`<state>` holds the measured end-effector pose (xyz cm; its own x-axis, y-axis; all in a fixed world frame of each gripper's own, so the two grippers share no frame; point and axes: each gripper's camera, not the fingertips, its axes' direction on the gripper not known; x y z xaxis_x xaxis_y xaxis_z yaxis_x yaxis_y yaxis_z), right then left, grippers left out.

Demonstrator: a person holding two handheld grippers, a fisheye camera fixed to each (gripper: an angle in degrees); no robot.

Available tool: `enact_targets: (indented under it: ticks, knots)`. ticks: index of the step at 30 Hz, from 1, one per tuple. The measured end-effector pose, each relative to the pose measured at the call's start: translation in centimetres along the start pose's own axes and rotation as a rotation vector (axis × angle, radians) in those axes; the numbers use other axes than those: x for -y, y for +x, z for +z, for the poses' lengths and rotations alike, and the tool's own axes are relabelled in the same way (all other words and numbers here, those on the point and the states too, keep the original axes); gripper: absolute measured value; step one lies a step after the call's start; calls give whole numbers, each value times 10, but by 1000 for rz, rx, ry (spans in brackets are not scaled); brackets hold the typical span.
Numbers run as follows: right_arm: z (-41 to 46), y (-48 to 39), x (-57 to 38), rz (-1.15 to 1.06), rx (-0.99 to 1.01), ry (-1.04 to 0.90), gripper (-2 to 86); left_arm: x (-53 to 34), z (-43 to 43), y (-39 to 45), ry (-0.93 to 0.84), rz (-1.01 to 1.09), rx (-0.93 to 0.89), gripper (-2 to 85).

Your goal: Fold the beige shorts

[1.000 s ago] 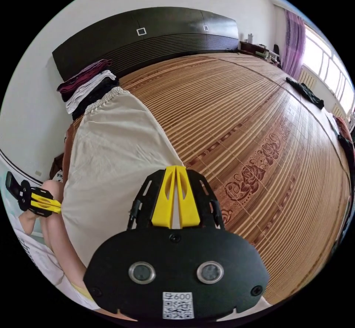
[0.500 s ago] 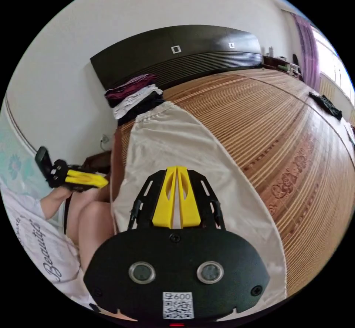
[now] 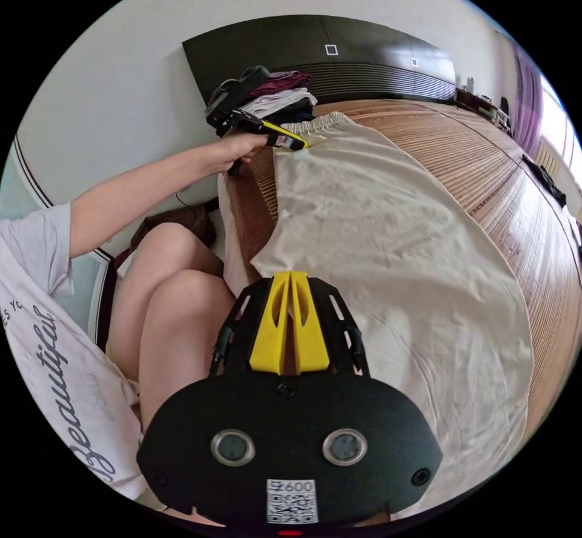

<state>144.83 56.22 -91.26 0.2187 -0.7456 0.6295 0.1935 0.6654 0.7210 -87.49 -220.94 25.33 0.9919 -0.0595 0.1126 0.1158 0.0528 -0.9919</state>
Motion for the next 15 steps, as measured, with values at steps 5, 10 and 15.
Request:
enact_targets:
  ticks: [5, 10, 15]
  knots:
    - [-62, 27, -28, 80, 36, 41, 74, 18, -11, -12, 13, 46, 78, 5]
    - [-148, 71, -53, 254, 50, 131, 68, 35, -27, -40, 21, 47, 67, 5]
    - [-181, 53, -19, 257, 116, 211, 56, 31, -100, -59, 125, 45, -8, 3]
